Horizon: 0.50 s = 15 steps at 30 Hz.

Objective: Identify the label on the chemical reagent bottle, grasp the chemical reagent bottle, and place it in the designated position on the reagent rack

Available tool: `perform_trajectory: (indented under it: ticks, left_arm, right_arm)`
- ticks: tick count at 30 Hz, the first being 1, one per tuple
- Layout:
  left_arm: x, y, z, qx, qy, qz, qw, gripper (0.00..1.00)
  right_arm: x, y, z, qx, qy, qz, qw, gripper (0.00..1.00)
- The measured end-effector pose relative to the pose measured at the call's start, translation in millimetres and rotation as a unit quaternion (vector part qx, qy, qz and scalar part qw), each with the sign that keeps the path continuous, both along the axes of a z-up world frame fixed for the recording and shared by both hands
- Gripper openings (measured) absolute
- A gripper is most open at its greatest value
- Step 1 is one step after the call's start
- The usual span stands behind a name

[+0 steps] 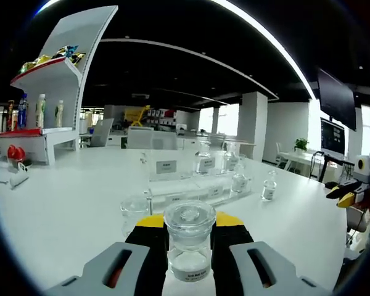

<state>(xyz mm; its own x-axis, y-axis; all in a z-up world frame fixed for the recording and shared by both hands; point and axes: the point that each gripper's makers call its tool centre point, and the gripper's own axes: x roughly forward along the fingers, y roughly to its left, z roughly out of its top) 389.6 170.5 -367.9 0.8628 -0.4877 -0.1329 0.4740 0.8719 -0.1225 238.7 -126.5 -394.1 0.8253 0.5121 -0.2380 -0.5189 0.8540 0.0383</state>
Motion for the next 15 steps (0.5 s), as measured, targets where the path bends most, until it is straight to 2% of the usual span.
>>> perform_trajectory:
  ticks: [4, 8, 15]
  left_arm:
    - [2.5, -2.2, 7.5, -0.014, -0.001, -0.004, 0.9999, 0.26]
    - [5.0, -4.5, 16.7, -0.014, -0.006, -0.007, 0.9999, 0.26]
    - [14.0, -11.3, 41.1, -0.020, -0.017, -0.014, 0.9996, 0.26]
  right_arm:
    - [-0.5, 0.9, 0.5, 0.002, -0.001, 0.001, 1.0000, 0.32]
    - [-1.5, 1.0, -1.4, 0.003, 0.000, 0.001, 1.0000, 0.32]
    - [-0.9, -3.5, -2.2, 0.008, -0.001, -0.004, 1.0000, 0.32]
